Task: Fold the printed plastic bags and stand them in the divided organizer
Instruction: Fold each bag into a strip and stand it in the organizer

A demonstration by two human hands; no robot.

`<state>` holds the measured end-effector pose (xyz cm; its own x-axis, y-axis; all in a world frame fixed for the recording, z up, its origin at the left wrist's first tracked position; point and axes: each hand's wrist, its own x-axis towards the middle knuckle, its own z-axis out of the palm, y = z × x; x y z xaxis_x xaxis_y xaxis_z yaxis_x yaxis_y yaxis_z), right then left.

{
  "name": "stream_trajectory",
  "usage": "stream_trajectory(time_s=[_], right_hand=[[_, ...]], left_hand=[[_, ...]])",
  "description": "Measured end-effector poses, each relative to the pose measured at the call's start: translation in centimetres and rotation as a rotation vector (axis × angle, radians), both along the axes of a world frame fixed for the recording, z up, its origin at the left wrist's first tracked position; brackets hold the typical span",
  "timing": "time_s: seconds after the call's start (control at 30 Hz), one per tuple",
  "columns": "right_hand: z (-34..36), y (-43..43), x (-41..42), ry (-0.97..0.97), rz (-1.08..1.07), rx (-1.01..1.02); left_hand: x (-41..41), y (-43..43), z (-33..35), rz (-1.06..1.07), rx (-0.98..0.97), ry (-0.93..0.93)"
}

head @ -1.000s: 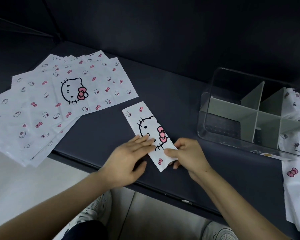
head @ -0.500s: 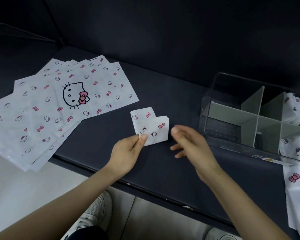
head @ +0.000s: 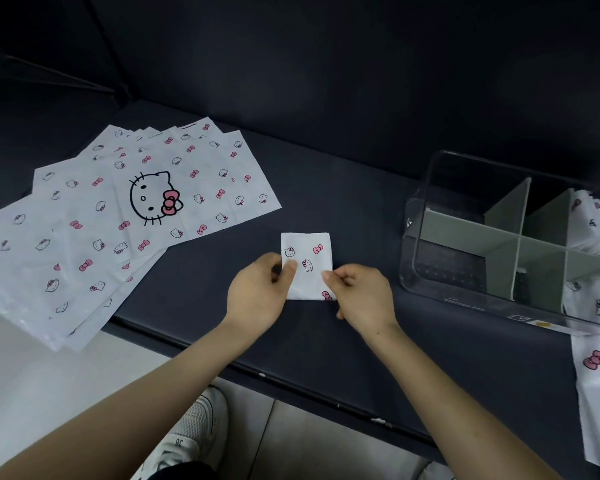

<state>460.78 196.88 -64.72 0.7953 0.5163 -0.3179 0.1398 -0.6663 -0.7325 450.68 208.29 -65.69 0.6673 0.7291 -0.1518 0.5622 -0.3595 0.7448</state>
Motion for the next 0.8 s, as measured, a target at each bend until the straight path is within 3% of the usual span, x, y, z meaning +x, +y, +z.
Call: stream_trajectory(time_s=[0.3,0.43,0.5,0.57,0.63,0.8], right_hand=[[-0.5,0.5,0.0,-0.053,-0.041,-0.034],[-0.4,0.7,0.2,-0.079,-0.015,-0.078],[-0.3,0.8,0.3,-0.068,-0.003,-0.085],[-0.2,0.8,0.5,-0.06,0.012,-0.087],[0.0,0.7,0.6,-0.061,0.028,-0.096],[0.3,0.7,0.8,-0.119,0.071,-0.163]], left_hand=[[1.1,0.4,0.2,0.083,0.093,0.05],[0.6,0.8,-0.8,-0.079,0.653,0.014],[0.7,1.5,-1.4,-0.318,0.766,-0.043],[0.8,2.2,-1.9,-0.556,0.794,0.026],[0.7,2.6,-2.5,-0.645,0.773,0.147],[-0.6,1.1,-3.4,-0.536,0.715,0.287]])
